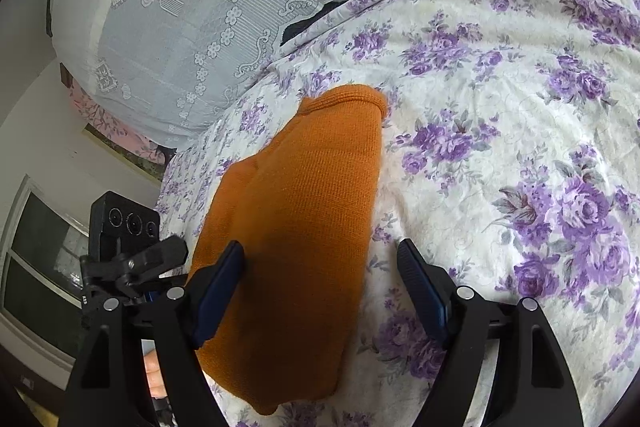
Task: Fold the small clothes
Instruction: 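Lift the folded cardigan with the right tool and carry it to the clothes stack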
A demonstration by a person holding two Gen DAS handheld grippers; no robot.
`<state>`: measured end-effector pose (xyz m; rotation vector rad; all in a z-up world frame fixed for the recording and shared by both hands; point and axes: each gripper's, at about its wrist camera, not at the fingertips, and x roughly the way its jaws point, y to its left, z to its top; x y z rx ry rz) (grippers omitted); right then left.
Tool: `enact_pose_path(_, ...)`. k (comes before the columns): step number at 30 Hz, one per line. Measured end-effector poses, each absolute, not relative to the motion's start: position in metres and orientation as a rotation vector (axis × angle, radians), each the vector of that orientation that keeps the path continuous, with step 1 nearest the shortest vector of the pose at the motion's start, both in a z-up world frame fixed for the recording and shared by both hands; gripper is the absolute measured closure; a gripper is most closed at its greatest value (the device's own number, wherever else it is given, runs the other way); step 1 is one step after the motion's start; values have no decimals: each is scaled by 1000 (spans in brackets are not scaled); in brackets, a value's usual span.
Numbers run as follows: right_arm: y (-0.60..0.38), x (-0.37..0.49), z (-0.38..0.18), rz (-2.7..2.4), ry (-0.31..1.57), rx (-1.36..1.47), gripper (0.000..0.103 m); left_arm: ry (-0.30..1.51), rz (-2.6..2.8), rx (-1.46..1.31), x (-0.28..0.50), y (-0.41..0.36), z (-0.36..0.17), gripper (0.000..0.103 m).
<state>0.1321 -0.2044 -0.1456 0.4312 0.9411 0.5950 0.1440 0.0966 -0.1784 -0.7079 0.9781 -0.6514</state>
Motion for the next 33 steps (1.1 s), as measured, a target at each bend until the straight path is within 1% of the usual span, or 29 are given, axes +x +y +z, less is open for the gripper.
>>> enact_pose_path(7, -202, 156, -150, 625, 964, 532, 24, 966, -623, -548, 138, 69, -178, 5)
enact_pose_path(8, -200, 161, -151, 628, 968, 541, 25, 963, -623, -540, 138, 68, -177, 5)
enact_pose_path(13, -183, 170, -153, 656, 970, 496, 26, 938, -646, -623, 142, 77, -177, 5)
enact_pose_path(16, -180, 168, -153, 661, 962, 467, 31, 929, -649, -636, 142, 80, -176, 5)
enact_pose_path(21, -189, 166, -156, 664, 960, 505, 41, 925, -649, -613, 139, 77, -174, 5)
enact_pose_path(29, -188, 163, -157, 666, 953, 466, 41, 944, -599, -528, 140, 67, -177, 5)
enact_pose_path(33, -186, 163, -157, 667, 949, 451, 40, 939, -591, -529, 141, 66, -177, 5)
